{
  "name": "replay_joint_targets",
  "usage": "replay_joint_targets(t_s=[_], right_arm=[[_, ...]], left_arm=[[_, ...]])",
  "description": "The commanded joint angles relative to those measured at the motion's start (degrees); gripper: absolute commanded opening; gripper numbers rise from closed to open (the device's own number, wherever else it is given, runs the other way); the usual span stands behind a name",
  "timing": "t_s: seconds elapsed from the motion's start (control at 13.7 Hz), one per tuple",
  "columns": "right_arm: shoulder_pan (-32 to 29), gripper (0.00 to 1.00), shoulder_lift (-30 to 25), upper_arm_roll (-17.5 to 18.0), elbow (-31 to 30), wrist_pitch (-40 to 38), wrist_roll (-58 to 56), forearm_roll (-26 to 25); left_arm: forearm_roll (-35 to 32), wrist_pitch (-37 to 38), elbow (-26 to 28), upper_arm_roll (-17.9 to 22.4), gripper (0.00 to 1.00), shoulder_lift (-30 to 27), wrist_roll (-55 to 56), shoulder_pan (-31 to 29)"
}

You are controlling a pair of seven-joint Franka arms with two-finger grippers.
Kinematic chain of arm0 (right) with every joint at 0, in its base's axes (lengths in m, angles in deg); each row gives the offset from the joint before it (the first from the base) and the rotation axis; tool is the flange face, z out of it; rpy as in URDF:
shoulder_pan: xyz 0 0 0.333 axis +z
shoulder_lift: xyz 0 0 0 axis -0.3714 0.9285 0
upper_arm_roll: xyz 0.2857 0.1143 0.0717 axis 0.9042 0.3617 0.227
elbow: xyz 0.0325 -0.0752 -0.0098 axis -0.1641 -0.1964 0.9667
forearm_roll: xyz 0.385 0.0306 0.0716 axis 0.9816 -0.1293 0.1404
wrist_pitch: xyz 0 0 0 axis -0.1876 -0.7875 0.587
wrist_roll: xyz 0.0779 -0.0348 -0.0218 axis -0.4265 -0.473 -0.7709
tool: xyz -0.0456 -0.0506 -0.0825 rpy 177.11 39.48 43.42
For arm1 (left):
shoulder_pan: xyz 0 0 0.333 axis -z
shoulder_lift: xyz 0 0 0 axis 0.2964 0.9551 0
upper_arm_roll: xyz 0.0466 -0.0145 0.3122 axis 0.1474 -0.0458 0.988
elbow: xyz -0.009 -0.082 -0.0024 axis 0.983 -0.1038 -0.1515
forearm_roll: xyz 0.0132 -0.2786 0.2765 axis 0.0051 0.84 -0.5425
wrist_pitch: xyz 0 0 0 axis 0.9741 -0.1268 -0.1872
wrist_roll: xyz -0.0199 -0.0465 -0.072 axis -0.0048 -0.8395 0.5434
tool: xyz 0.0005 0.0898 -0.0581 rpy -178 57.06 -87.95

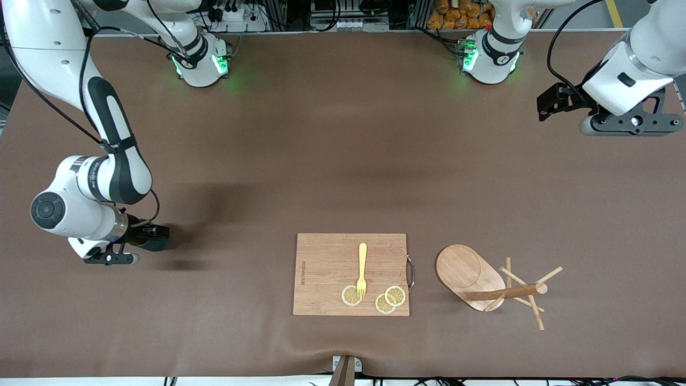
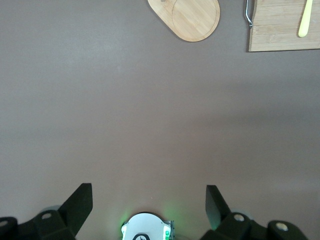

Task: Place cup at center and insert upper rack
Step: 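Close the right gripper on the teal mug's rim, then lift and carry the teal mug with the right gripper toward table center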

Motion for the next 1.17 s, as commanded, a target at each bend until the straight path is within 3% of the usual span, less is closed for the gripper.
replay_joint_targets(t_s=[0.0, 0.15, 0.44, 0.88, 1.1], right_arm=[[-1.0, 0.69, 0.1, 0.6, 0.1, -1.2, -3.8, 0.6], [-1.5, 0.32, 0.1, 0.6, 0.1, -1.3, -7.8, 0.6], [-1.7, 0.00, 0.0, 0.6, 0.2, -1.9, -9.6, 0.6], [-0.1, 0.00, -1.2, 1.4, 2.1, -4.8, -9.4, 0.8], [0.0, 0.00, -3.0, 5.5, 2.9, -6.0, -9.0, 1.1]], left_arm=[[0.5, -0.8, -0.1, -0.4, 1.00, 0.0, 1.1, -0.1], [0.4, -0.9, -0.1, -0.4, 1.00, 0.0, 1.1, -0.1], [0.5, -0.9, -0.1, -0.4, 1.00, 0.0, 1.1, 0.0], [0.4, -0.9, -0.1, -0.4, 1.00, 0.0, 1.1, -0.2], [0.4, -0.8, -0.1, -0.4, 1.00, -0.1, 0.8, -0.6]])
